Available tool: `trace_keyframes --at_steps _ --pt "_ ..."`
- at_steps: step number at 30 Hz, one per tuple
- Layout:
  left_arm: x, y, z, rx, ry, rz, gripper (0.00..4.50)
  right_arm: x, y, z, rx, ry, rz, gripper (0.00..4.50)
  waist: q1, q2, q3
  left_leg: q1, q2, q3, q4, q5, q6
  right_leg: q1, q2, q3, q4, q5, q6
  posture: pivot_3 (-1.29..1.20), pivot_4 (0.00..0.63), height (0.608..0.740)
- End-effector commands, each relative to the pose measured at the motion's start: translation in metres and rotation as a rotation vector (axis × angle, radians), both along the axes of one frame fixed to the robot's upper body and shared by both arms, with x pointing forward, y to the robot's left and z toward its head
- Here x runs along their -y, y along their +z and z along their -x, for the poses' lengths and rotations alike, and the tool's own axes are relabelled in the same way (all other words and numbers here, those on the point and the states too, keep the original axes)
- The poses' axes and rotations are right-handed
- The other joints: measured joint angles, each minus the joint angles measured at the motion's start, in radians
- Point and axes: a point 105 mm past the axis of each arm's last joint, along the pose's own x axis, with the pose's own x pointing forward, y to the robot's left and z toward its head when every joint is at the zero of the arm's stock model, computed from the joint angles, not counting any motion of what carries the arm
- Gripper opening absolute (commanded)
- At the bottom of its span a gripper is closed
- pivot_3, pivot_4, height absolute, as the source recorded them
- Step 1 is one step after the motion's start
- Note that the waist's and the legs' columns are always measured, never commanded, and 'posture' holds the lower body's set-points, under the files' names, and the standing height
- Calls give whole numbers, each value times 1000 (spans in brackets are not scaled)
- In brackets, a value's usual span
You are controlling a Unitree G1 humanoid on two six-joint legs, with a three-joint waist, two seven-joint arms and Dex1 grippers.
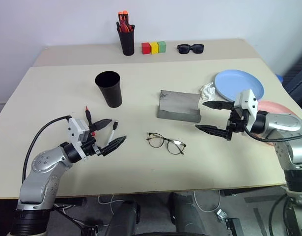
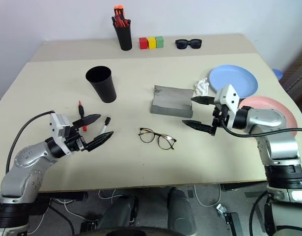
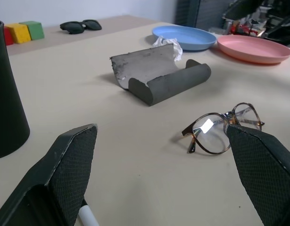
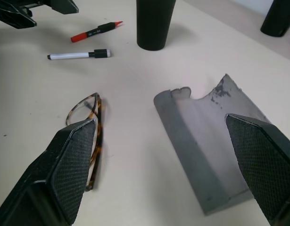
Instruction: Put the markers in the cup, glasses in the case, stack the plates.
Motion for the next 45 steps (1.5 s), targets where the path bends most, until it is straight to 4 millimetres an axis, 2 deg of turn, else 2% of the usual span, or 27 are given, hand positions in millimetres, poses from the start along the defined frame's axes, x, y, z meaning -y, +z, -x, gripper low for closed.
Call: trace_keyframes --at_steps 1,8,10,14,18,21,26,28,33,36,40,42,45 --pt "4 13 -3 36 -41 2 4500 -4 16 8 58 6 -19 4477 1 0 0 0 0 0 0 0 0 0 0 0 0 0 0 0 150 740" --pt "6 18 -11 30 -74 -8 4500 -2 15 14 69 -30 -30 4477 1 0 0 0 0 0 1 0 0 1 0 0 0 0 0 0 150 740" --pt "-1 18 -13 31 -63 -24 4500 -3 17 13 81 -35 -33 4477 -2 0 0 0 0 0 1 0 0 1 0 0 0 0 0 0 150 740" --pt "-20 18 -18 38 5 -61 4500 -13 22 8 128 -21 -54 4477 -3 0 0 1 0 0 0 0 0 1 0 0 0 0 0 0 150 740" --pt "-49 24 -22 29 107 -47 4500 -37 27 4 174 15 -93 4477 -3 0 0 1 0 0 0 0 0 1 0 0 0 0 0 0 150 740" --pt "-63 32 -32 26 224 -33 4500 -47 31 2 201 39 -110 4477 0 0 0 0 0 0 0 0 0 0 0 0 0 0 0 0 150 740" --pt "-97 21 -44 -85 457 -162 4500 -63 32 5 207 97 -135 4477 -1 0 0 0 0 -1 1 0 0 0 0 0 0 0 0 0 150 740" --pt "-108 20 -49 -119 550 -150 4500 -69 28 4 212 102 -144 4477 -2 0 0 1 0 -1 0 0 0 0 0 0 0 0 0 0 150 740" --pt "-111 27 -61 -206 724 -82 4500 -76 25 5 220 96 -183 4477 1 -1 0 0 0 -2 0 0 -1 0 0 0 0 0 0 0 150 740" --pt "-117 23 -70 -277 863 -85 4500 -76 24 5 219 97 -181 4477 1 -1 0 0 0 -2 0 1 -1 0 0 0 0 0 0 0 150 740" --pt "-120 20 -83 -390 967 12 4500 -75 20 7 210 94 -180 4477 0 -1 0 0 -1 -2 0 1 -2 0 0 0 1 0 0 0 150 740" --pt "-116 15 -89 -482 973 61 4500 -76 18 10 203 92 -186 4477 0 -1 0 0 -1 -2 0 1 -2 0 0 0 1 0 0 0 150 740" --pt "-102 16 -101 -522 944 76 4500 -78 17 10 197 92 -197 4477 -2 -1 0 0 -1 -2 0 1 -2 -1 0 0 1 0 0 0 150 740"
